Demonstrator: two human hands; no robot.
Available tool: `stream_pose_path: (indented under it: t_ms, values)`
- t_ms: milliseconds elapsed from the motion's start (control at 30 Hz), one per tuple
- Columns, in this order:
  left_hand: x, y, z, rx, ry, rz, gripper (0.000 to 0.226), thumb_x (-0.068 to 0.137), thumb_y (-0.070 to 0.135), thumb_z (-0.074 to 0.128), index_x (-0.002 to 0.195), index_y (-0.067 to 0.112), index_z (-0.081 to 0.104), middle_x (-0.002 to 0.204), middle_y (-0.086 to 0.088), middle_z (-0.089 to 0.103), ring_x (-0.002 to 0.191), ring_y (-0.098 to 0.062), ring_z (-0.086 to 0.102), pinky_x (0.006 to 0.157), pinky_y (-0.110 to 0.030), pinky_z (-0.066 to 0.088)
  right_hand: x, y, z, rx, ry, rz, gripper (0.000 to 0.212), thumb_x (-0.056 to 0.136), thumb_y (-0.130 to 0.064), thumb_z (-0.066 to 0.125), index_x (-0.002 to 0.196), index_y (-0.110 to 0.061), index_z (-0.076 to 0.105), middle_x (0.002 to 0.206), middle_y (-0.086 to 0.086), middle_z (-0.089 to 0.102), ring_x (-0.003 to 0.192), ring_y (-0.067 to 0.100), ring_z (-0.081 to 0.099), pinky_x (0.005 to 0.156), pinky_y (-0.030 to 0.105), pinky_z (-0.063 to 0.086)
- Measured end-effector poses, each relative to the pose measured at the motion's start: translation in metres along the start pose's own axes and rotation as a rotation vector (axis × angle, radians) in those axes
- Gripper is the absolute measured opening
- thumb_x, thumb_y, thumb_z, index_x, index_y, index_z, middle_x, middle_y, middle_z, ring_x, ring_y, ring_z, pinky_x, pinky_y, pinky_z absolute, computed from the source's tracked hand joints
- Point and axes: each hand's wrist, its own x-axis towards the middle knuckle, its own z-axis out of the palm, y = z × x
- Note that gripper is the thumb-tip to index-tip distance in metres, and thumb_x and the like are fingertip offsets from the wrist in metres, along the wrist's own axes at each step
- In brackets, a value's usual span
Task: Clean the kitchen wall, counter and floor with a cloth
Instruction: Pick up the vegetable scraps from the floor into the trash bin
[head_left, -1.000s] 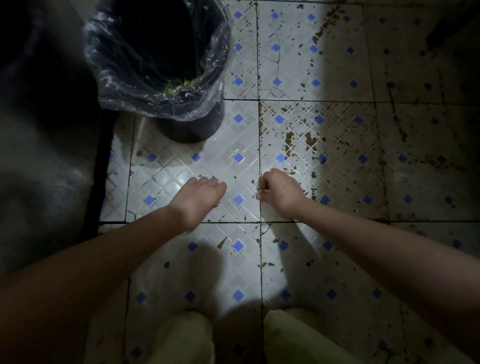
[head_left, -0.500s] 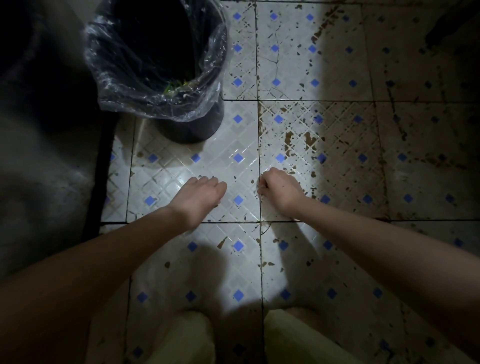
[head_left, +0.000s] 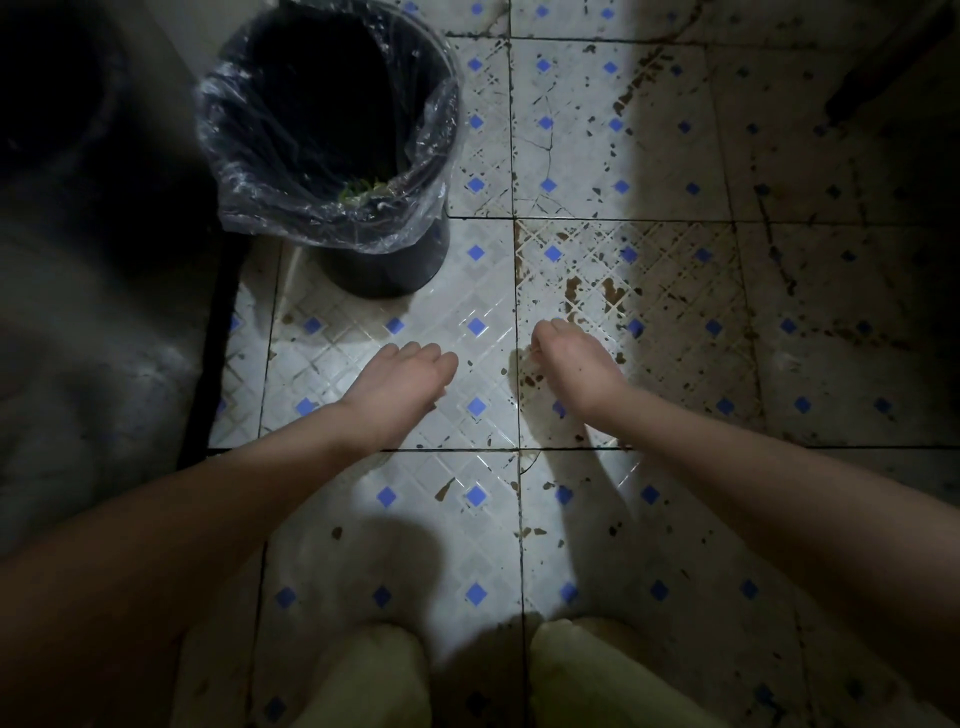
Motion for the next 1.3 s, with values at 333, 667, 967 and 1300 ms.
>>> stream_pose_path:
  t_ms: [333, 667, 967, 1300]
  values:
    - [0.010, 0.001, -0.051, -0.017, 0.157, -0.018, 0.008, 0.098, 0.020, 0.046, 0.103, 0.015, 0.049, 0.101, -0.004, 0.055, 0.091, -0.024, 0.050, 0.071, -0.031, 0.026, -0.002, -0.009, -0.056, -0.161, 0.189, -0.072, 0.029, 0.082, 0.009, 0.051, 0.101, -0.013, 0.049, 0.095, 0.003, 0.050, 0.081, 0.018, 0.038, 0.074, 0.030, 0.030]
    - [0.002, -0.007, -0.124, -0.053, 0.546, -0.167, 0.013, 0.097, 0.025, 0.044, 0.104, 0.016, 0.051, 0.105, -0.005, 0.055, 0.097, -0.027, 0.050, 0.080, -0.036, 0.023, 0.010, -0.027, -0.123, -0.130, 0.424, -0.091, 0.009, 0.097, -0.008, 0.041, 0.093, -0.012, 0.048, 0.091, 0.005, 0.053, 0.083, 0.025, 0.047, 0.094, 0.041, 0.033]
    - [-0.009, -0.054, -0.151, -0.066, 0.611, -0.371, 0.012, 0.094, 0.023, 0.050, 0.104, 0.018, 0.054, 0.104, -0.007, 0.057, 0.098, -0.029, 0.053, 0.087, -0.042, 0.031, 0.030, -0.055, -0.150, -0.156, 0.471, -0.151, 0.011, 0.093, -0.005, 0.044, 0.089, -0.013, 0.048, 0.085, 0.003, 0.053, 0.080, 0.024, 0.047, 0.091, 0.041, 0.032]
    - [0.002, -0.081, -0.152, -0.080, 0.550, -0.437, 0.035, 0.091, 0.007, 0.053, 0.122, 0.022, 0.054, 0.114, -0.004, 0.060, 0.107, -0.026, 0.053, 0.091, -0.040, 0.031, 0.059, -0.097, -0.175, -0.095, 0.515, -0.228, 0.012, 0.091, -0.007, 0.049, 0.085, -0.017, 0.046, 0.090, 0.002, 0.057, 0.086, 0.022, 0.051, 0.091, 0.038, 0.032]
